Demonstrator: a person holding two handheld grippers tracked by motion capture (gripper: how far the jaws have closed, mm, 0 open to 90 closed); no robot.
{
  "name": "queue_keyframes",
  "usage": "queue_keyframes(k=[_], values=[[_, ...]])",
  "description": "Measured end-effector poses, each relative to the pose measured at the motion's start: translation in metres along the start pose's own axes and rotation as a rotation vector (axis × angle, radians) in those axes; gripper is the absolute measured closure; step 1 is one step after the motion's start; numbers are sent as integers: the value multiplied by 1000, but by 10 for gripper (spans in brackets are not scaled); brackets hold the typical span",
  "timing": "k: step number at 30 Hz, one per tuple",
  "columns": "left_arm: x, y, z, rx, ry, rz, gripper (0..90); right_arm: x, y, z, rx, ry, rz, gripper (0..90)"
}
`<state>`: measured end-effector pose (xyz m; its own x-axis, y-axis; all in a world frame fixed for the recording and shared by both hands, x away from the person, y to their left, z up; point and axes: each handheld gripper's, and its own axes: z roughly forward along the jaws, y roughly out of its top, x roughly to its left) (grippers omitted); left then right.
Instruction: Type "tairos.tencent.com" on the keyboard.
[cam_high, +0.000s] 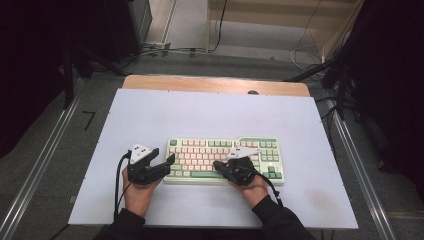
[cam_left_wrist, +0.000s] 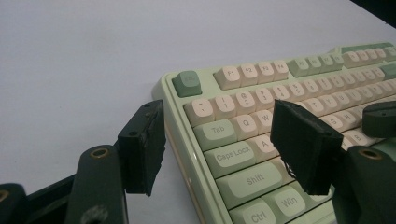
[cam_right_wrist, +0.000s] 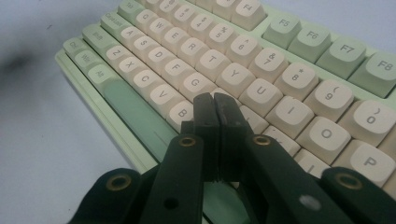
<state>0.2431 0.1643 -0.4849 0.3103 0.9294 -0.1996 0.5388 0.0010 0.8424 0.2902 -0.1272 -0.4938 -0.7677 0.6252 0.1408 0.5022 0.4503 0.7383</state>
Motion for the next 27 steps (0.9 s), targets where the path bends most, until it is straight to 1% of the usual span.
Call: queue_keyframes(k=[1, 2, 3, 4, 5, 8, 9, 11, 15, 19, 23, 25, 27], values=[[0, 0, 0, 0, 1, 2, 360, 0, 0, -1, 0, 1, 1, 805], [0, 0, 0, 1, -1, 2, 360, 0, 0, -2, -8, 2, 4, 734], [0, 0, 1, 1, -3, 3, 360, -1, 1, -3, -13, 5, 7, 689], [-1, 1, 1, 1, -5, 4, 360, -1, 1, -5, -22, 13, 14, 599], [-1, 1, 2, 0, -8, 4, 360, -1, 2, -7, -32, 4, 17, 498], [-3, 2, 4, 4, -17, 14, 360, -4, 2, -11, -47, -13, 23, 396], [-3, 2, 5, 4, -19, 12, 361, -5, 2, -13, -55, -19, 33, 385], [-5, 3, 7, 3, -32, 19, 370, -9, 1, -16, -65, -30, 43, 337], [-9, 5, 12, 5, -55, 30, 411, -16, -2, -25, -88, -51, 74, 323], [-13, 7, 19, 9, -107, 45, 496, -21, -6, -32, -96, -77, 102, 312], [-20, 10, 26, 15, -146, 61, 567, -26, -11, -37, -94, -98, 117, 306], [-23, 11, 29, 19, -167, 70, 625, -28, -13, -40, -96, -112, 128, 306], [-28, 13, 34, 25, -200, 79, 694, -29, -16, -43, -95, -119, 137, 306]])
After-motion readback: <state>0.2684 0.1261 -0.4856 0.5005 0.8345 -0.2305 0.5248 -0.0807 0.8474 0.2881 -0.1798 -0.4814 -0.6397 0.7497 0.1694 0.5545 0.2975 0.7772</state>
